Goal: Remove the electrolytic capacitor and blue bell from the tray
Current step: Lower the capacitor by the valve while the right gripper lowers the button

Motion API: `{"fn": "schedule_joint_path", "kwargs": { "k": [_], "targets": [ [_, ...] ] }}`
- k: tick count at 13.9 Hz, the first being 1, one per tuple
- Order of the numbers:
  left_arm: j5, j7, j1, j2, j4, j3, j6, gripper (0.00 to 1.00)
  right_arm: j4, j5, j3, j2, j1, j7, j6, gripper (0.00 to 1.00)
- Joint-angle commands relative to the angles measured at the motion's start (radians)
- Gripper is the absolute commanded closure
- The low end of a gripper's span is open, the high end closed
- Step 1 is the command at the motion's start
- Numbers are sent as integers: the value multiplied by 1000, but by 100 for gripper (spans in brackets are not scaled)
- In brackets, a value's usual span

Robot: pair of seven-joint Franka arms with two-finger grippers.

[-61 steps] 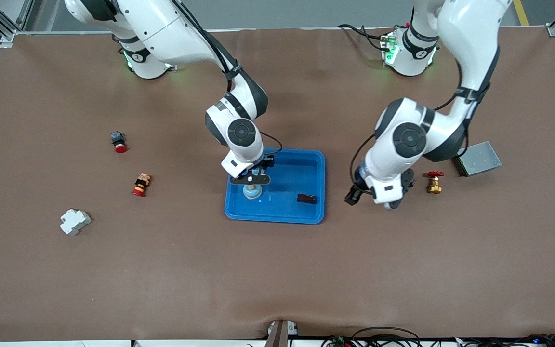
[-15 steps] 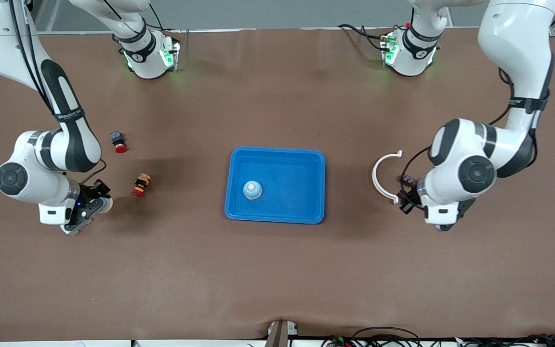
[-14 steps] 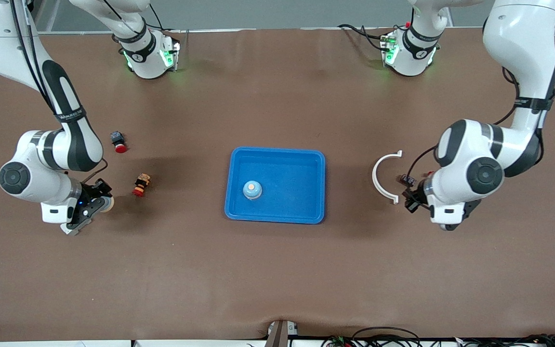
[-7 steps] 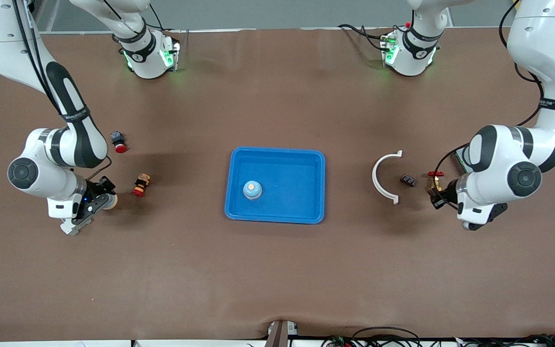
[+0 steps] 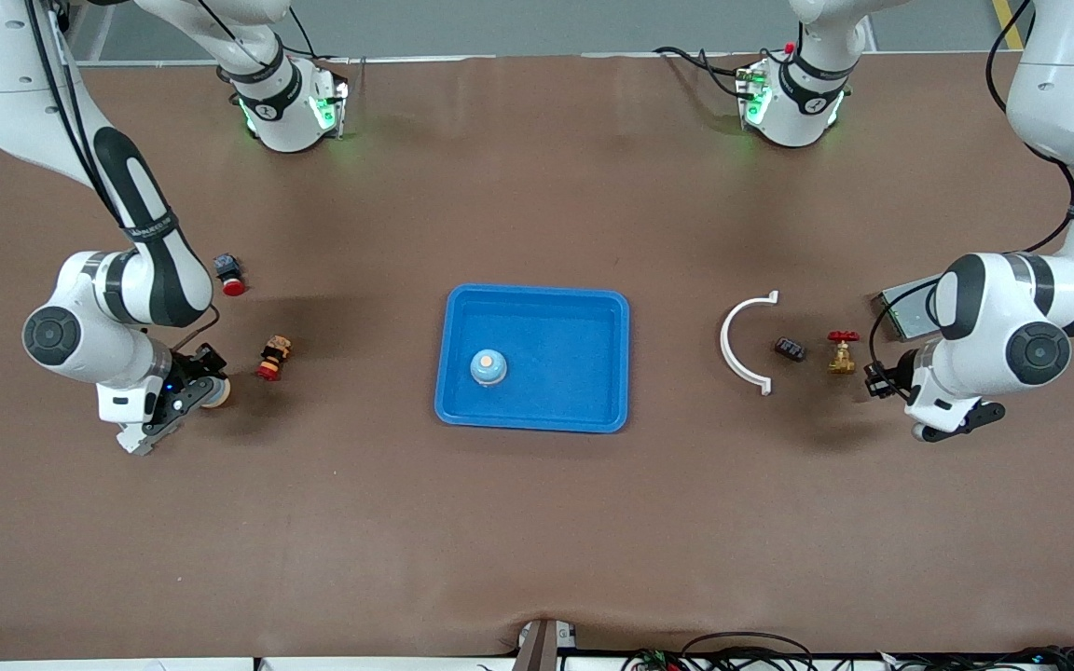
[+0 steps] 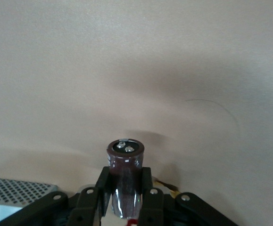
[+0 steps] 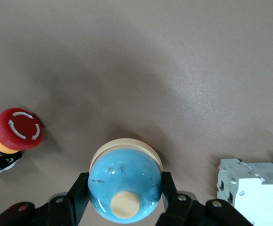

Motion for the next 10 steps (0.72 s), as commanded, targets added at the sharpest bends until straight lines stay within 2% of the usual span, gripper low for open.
{"fn": "schedule_joint_path", "kwargs": {
  "k": [1,2,3,4,5,6,8,10],
  "targets": [
    [33,33,13,10,-2,-6,14,100,-4,-10,20,3,-27,-9,15,82],
    [41,35,13,17,0,-6,16,100,-3,-7,20,11,-27,-9,16,80],
    [41,33,13,17,0,-6,16,79,-3,-4,20,14,-27,-9,16,61],
    [41,35,13,17,0,-6,16,39,-3,-2,20,14,-27,-7,16,25],
    [41,33,11,17,0,-6,16,11,-3,-1,20,12,-29,-4,16,0],
    [41,32,13,16,0,-6,16,0,-3,-1,20,11,-32,2,13,0],
    [41,24,8,-2,2,-9,13,0,0,1,23,-6,-38,10,-8,0],
    [35,30,7,-47,2,-17,2,0,18,31,28,-64,-30,37,-116,0]
  ]
}}
